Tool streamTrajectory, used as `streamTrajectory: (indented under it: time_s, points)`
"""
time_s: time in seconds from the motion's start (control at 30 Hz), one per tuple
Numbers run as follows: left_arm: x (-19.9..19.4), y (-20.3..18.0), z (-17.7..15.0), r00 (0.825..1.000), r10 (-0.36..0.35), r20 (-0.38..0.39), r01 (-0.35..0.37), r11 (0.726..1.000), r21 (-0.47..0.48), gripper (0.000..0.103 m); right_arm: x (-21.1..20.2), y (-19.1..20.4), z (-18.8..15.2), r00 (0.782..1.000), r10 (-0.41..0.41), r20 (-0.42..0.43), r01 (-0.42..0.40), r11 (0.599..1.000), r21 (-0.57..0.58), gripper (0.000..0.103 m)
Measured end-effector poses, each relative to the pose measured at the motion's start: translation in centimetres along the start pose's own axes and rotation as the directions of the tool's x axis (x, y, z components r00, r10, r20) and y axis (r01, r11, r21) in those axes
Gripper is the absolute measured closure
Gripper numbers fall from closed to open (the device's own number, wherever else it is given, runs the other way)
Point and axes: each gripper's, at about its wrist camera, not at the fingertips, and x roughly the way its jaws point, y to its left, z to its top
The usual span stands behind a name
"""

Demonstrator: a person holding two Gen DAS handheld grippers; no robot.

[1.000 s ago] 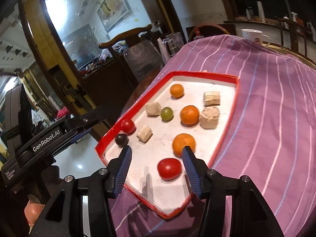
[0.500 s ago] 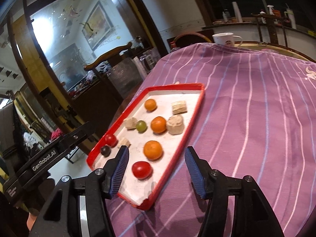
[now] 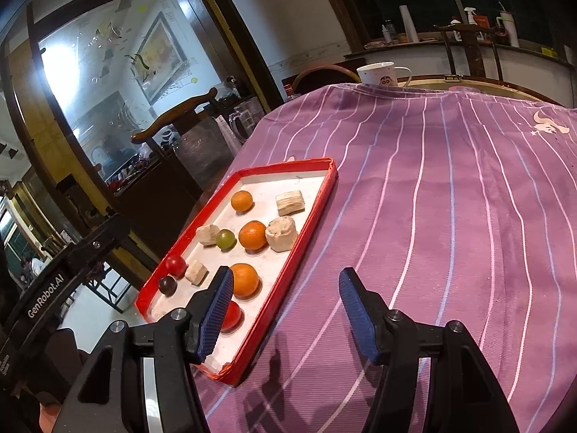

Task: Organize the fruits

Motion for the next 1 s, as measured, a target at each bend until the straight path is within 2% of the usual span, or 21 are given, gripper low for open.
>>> streamTrajectory:
  time_s: [0.23,0.47,0.7,1.0]
  points:
    - [0.2,-1.5,-0.5,0.999,0.041,-0.008,-0.04,0.998,0.053,0.004,-0.2,-0.1,-0.3,0.998,-0.058,0.014,0.059,0.998,-0.028,0.036]
    - [0.3,-2.8,-0.9,0.998,0.061,-0.033,-0.058,0.994,0.096,0.004,-1.6,-0.2,-0.5,0.987,-0.142,0.069,0.146,0.987,-0.059,0.035]
    - [0.7,-3.3,-1.4,0.996,0.049,-0.073,-0.041,0.993,0.112,0.004,-1.5,-1.0,-0.6,0.986,-0.161,0.052,0.163,0.986,-0.038,0.034]
    - [0.9,-3.0,-1.5,0.995,0.005,-0.103,0.003,0.996,0.086,0.004,-1.2,0.1,-1.1,0.984,-0.174,0.042,0.177,0.98,-0.085,0.033]
